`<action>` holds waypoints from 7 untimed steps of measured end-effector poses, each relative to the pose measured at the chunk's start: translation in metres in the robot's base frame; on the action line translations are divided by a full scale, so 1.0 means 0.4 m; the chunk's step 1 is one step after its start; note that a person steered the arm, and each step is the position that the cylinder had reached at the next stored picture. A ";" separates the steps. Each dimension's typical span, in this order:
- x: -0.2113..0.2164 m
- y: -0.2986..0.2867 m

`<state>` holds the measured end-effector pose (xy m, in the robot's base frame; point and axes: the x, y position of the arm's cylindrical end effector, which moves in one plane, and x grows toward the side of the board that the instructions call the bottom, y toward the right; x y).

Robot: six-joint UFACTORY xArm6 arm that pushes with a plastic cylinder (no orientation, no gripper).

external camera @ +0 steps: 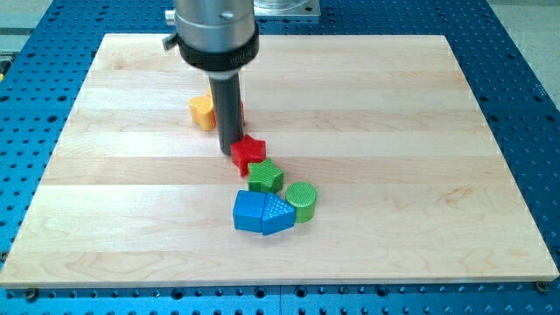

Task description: Keep the yellow blocks at the top center

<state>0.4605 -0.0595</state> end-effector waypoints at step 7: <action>-0.172 -0.242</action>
<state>0.3918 -0.1562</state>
